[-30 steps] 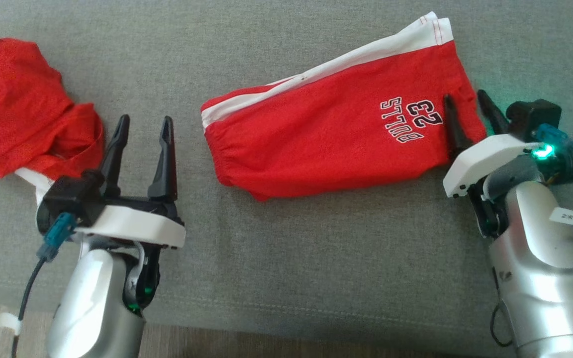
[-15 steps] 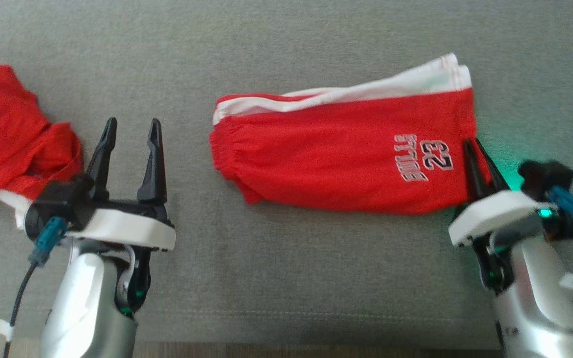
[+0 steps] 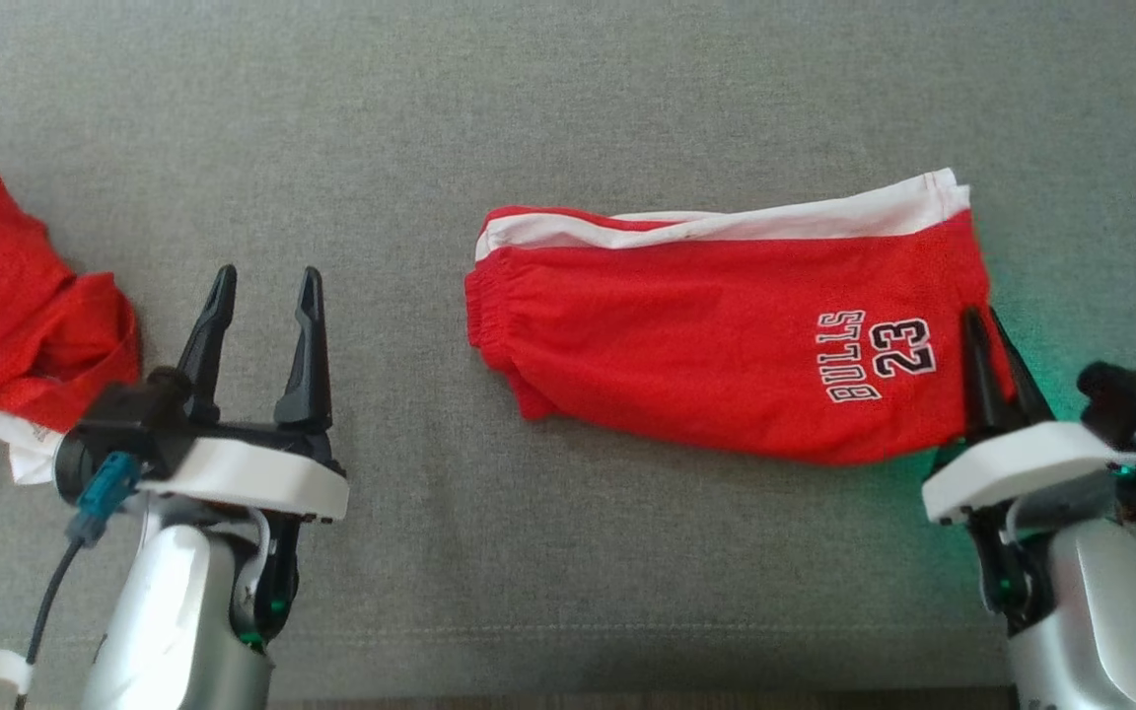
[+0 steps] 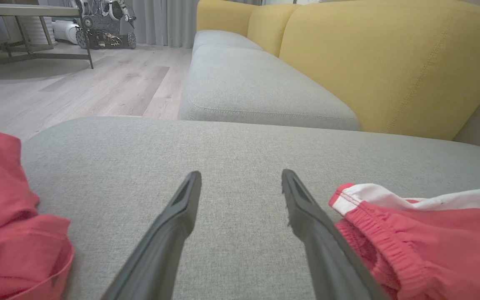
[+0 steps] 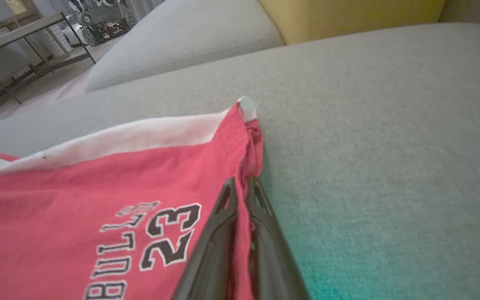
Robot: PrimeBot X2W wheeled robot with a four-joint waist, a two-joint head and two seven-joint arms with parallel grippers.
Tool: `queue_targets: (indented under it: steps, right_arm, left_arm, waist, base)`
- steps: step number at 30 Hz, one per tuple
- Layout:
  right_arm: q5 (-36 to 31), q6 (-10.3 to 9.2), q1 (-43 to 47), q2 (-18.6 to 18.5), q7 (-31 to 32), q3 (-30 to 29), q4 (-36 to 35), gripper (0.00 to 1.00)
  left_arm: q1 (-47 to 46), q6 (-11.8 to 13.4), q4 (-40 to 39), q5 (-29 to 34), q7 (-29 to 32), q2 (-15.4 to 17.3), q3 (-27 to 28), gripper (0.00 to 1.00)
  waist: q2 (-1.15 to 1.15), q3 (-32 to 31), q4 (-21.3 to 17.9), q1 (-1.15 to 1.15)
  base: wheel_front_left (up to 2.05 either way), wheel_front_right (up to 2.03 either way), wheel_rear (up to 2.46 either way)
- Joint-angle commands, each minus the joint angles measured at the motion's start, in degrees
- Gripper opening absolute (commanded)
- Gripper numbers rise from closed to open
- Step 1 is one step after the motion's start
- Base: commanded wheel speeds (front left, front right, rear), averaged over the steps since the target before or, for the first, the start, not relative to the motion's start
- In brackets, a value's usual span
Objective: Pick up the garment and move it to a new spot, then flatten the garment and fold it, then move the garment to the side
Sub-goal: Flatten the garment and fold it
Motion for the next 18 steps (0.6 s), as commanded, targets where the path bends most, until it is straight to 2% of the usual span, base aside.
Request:
queue_targets:
  steps: [1,6,9,13,18]
  right_arm:
    - [0.1,-0.05,-1.2,0.0,0.4,2.4,-3.2,0.00]
    - [0.6,-0.05,-3.5,0.0,5.1,10.8,-10.7,0.00]
    - [2.7,-0.05,-5.7,0.0,7.5,17.0,-12.8,0.00]
    - [7.1,-0.05,-8.7,0.0,8.2,25.2,-11.4,0.00]
    - [12.8,-0.05,-11.1,0.0,6.8,34.3,-5.8,0.00]
  left_arm:
    - [-0.6,-0.4,-1.5,0.5,-0.3,1.2,1.8,1.00]
    - [-0.3,-0.3,-0.9,0.5,-0.3,0.9,1.2,1.00]
    - [0.0,-0.3,-0.6,0.5,-0.3,0.7,0.7,1.00]
    - [0.0,-0.3,-0.3,0.3,-0.3,0.2,0.0,1.00]
    - [-0.4,-0.4,0.0,0.2,-0.3,-0.2,-0.8,1.00]
  waist:
    - [0.00,-0.6,0.2,0.00]
    - [0.00,-2.6,1.0,0.00]
    - [0.00,-3.7,2.0,0.00]
    - [0.00,-4.4,4.0,0.00]
    - [0.00,-4.2,6.9,0.00]
  base:
    - [0.00,0.00,0.00]
    - [0.00,0.00,0.00]
    - [0.00,0.00,0.00]
    - [0.00,0.00,0.00]
    - [0.00,0.00,0.00]
